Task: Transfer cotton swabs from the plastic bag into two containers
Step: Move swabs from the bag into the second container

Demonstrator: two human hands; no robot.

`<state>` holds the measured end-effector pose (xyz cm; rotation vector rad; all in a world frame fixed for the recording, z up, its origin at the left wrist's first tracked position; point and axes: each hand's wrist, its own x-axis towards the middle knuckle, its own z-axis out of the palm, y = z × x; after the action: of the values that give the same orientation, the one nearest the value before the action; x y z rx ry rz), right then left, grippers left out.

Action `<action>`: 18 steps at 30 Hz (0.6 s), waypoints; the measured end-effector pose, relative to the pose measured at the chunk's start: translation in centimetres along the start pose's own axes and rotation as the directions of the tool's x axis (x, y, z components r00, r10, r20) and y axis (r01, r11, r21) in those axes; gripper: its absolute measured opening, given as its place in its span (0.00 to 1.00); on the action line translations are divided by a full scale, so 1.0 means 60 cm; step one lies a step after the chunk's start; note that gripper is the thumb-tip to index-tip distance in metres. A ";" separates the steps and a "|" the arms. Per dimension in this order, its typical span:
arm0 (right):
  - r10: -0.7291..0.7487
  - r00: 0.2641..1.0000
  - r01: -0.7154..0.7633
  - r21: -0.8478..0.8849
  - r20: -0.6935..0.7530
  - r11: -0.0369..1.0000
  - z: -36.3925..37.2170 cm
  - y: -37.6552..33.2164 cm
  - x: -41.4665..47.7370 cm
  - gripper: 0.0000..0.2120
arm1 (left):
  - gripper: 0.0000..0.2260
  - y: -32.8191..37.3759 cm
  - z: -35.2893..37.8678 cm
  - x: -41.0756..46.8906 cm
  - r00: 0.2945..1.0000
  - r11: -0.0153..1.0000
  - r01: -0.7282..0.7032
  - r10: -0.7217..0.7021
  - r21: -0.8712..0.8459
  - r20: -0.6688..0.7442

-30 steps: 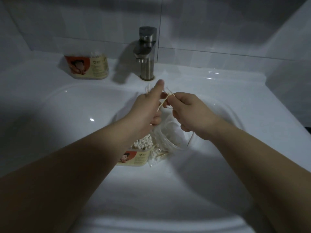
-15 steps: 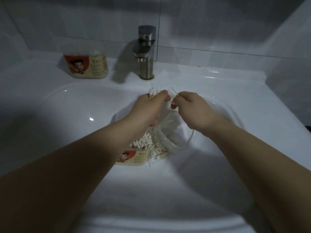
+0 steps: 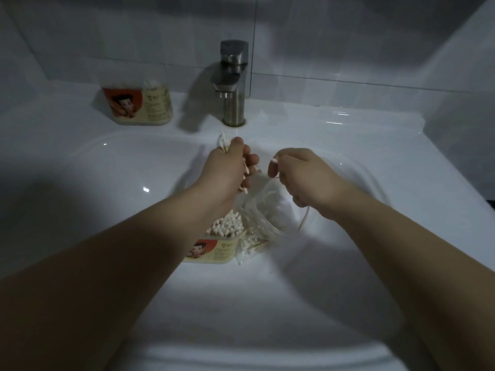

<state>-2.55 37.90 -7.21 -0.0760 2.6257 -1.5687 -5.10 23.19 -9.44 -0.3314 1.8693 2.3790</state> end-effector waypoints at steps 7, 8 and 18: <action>-0.039 0.995 0.057 0.200 -0.090 0.978 -0.005 -0.006 -0.003 0.10 | 0.12 0.006 0.004 -0.007 0.998 1.000 0.004 -0.006 0.020 0.064; -0.032 0.994 0.054 0.229 -0.101 0.972 -0.006 -0.005 -0.002 0.09 | 0.13 0.008 0.005 -0.011 0.996 1.000 0.022 -0.022 -0.005 0.088; -0.141 0.975 0.169 0.164 -0.172 0.972 -0.005 0.008 0.010 0.07 | 0.10 0.010 0.008 -0.035 0.946 0.991 0.129 -0.135 0.038 0.295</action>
<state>-3.15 38.35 -7.52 -0.1553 2.6378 -1.9313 -3.26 23.63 -8.29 -0.0858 1.6756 2.1808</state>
